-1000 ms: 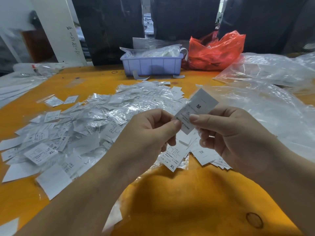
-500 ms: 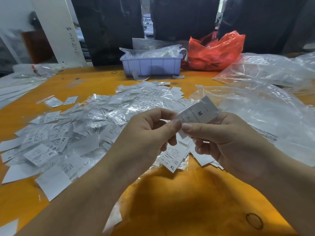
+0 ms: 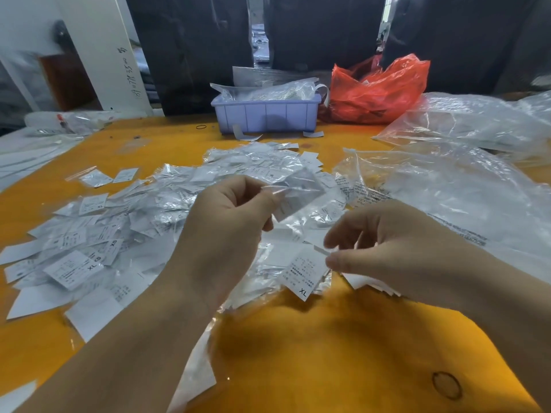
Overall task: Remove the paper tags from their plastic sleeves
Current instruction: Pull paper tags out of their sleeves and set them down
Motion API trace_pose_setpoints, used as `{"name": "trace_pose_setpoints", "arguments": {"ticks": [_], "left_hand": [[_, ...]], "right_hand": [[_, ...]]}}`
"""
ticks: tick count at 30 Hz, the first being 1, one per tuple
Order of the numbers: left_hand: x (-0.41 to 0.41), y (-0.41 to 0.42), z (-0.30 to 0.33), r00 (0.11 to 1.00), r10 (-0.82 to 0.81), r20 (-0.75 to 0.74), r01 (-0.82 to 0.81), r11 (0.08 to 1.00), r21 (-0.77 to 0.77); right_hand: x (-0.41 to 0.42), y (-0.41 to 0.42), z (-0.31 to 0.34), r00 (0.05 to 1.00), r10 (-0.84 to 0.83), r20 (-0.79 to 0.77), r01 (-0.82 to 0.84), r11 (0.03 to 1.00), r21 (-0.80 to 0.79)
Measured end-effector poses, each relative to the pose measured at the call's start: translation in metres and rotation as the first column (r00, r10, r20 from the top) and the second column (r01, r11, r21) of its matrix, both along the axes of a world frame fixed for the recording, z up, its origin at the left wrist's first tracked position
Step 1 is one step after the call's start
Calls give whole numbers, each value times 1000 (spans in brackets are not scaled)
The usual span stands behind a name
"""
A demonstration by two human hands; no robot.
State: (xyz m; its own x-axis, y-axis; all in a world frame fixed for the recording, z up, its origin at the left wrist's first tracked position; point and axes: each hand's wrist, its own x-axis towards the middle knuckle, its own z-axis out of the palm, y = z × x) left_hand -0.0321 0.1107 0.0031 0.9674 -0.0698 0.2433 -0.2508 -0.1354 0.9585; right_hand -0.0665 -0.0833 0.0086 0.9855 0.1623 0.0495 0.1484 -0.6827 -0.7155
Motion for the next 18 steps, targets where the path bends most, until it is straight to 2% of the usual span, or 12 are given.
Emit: {"name": "trace_pose_setpoints", "arguments": {"ticks": [2, 4, 7, 10, 13, 15, 18], "left_hand": [[1, 1, -2, 976, 113, 186, -143, 977, 160], [0, 1, -1, 930, 147, 336, -248, 927, 281], [0, 1, -4, 902, 132, 411, -330, 825, 458], [-2, 1, -6, 918, 87, 386, -323, 730, 603], [-6, 0, -6, 953, 52, 298, -252, 683, 686], [-7, -1, -5, 974, 32, 222, -184, 682, 708], [-9, -3, -6, 992, -8, 125, -80, 729, 680]], "right_hand": [[1, -6, 1, 995, -68, 73, 74, 994, -75], [4, -12, 1, 988, -125, 94, 140, 976, -167], [5, -14, -3, 984, -176, 18, 174, 939, -298], [5, -9, -5, 984, -164, -65, 124, 905, -407], [5, -7, -5, 983, -161, -87, 107, 891, -442], [4, -5, -3, 983, -165, -86, 110, 890, -442], [4, -5, -2, 984, -162, -75, 115, 894, -432]]}}
